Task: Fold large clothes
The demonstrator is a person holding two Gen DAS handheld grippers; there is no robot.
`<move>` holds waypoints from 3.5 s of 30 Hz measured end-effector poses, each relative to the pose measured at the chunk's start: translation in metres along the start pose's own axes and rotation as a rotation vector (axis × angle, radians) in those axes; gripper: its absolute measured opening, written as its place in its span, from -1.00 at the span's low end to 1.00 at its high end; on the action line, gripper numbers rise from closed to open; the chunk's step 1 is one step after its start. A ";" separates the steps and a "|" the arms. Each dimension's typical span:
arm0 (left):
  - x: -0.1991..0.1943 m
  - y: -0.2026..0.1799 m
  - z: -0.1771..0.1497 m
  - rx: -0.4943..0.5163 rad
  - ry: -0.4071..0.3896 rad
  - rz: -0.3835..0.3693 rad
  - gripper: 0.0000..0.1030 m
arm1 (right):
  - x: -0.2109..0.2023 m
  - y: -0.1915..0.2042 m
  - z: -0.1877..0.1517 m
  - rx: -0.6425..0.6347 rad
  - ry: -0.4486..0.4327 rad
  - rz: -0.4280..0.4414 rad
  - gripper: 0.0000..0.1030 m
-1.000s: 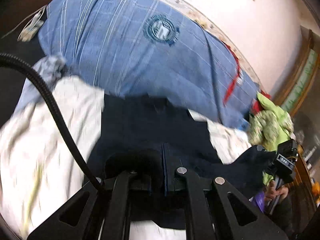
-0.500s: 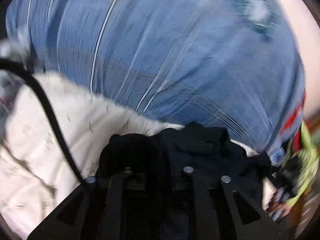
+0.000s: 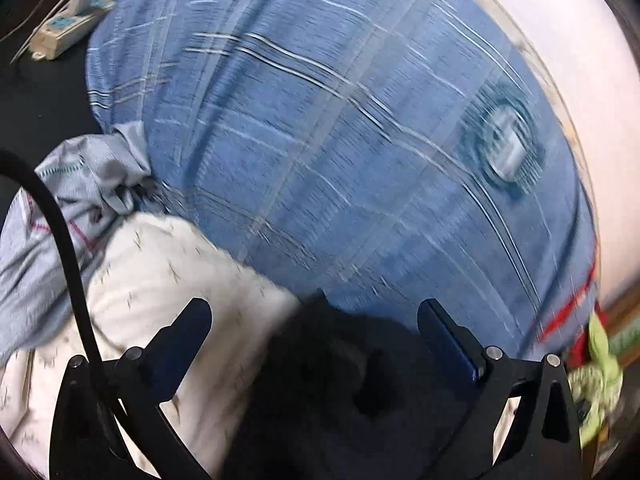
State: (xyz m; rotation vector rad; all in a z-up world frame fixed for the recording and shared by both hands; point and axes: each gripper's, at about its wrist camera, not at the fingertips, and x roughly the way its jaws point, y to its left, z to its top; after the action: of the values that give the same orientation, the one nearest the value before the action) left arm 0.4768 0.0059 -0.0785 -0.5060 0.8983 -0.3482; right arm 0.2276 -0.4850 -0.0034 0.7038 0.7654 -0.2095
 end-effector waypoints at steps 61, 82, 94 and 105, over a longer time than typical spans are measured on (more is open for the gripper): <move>-0.013 -0.034 -0.126 0.217 0.272 0.116 0.57 | 0.103 0.083 -0.038 -0.281 0.197 -0.101 0.01; -0.066 0.017 -0.139 0.030 0.194 0.115 0.95 | -0.039 -0.017 -0.045 -0.083 0.033 -0.316 0.58; -0.089 0.028 -0.218 -0.200 0.275 0.025 0.98 | -0.055 -0.043 -0.161 0.316 0.204 0.016 0.62; -0.028 0.029 -0.181 -0.264 0.214 0.015 0.98 | -0.001 -0.042 -0.148 0.367 0.195 0.035 0.68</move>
State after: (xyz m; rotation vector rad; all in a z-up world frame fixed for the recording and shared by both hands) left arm 0.3162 -0.0057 -0.1702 -0.7132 1.1631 -0.2740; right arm 0.1264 -0.4203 -0.0992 1.0968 0.9106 -0.2552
